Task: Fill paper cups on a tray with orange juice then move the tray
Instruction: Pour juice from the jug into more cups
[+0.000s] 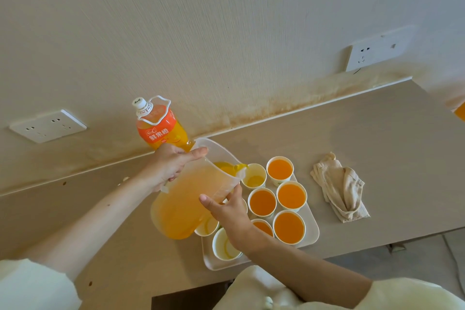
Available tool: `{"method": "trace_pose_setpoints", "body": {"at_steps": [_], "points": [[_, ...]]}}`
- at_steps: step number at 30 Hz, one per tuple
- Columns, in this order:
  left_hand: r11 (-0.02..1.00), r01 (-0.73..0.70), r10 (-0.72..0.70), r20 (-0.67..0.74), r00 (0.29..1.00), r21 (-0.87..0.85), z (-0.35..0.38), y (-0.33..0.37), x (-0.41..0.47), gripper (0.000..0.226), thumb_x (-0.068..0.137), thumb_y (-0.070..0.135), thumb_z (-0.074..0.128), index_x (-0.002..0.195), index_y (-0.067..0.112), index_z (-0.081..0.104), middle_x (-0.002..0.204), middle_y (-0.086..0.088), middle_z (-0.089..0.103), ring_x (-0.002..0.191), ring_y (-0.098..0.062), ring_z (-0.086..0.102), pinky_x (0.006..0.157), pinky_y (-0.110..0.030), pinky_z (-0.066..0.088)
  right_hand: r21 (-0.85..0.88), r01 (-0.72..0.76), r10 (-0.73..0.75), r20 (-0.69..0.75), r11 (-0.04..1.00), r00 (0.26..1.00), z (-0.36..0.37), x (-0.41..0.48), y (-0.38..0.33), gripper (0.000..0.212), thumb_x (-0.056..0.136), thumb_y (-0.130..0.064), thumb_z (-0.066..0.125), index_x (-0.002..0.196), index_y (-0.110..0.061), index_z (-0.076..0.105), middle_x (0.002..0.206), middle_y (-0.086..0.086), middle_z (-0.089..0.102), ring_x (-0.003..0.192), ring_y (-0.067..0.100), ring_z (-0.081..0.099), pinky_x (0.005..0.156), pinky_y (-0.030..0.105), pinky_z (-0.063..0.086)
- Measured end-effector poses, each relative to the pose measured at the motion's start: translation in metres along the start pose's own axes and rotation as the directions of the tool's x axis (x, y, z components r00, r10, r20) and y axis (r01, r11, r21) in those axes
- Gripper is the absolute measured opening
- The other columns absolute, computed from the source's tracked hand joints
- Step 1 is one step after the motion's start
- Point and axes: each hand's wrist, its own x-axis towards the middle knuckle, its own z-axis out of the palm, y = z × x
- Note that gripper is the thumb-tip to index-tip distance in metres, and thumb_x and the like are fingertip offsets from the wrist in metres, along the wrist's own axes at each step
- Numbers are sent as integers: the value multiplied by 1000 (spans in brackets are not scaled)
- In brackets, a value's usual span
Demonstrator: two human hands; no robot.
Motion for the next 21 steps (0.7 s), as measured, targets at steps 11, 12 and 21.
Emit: {"method": "trace_pose_setpoints", "body": {"at_steps": [11,12,21], "points": [[1000,6,-6,0,1000,12,0,2,0,59,55,61,71,52,19,29,42,2,24,34,-11,20,45,-25,21,-8,6,-6,7,1000,1000,-1,0,-1,75,79,-15,78,134,-25,27,109,-15,54,93,1,57,69,11,52],[1000,6,-6,1,1000,12,0,3,0,59,54,61,71,53,19,29,42,2,24,35,-12,20,46,-26,21,-3,9,-9,4,1000,1000,-1,0,0,74,79,-14,78,133,-25,28,109,-14,54,93,1,58,69,11,52],[1000,10,-10,0,1000,23,1,3,-2,60,54,61,72,54,20,28,42,3,22,36,-12,19,44,-25,20,22,28,-28,4,999,1000,-1,0,4,72,78,-12,79,131,-24,31,115,-8,58,100,5,61,85,23,55]]}}
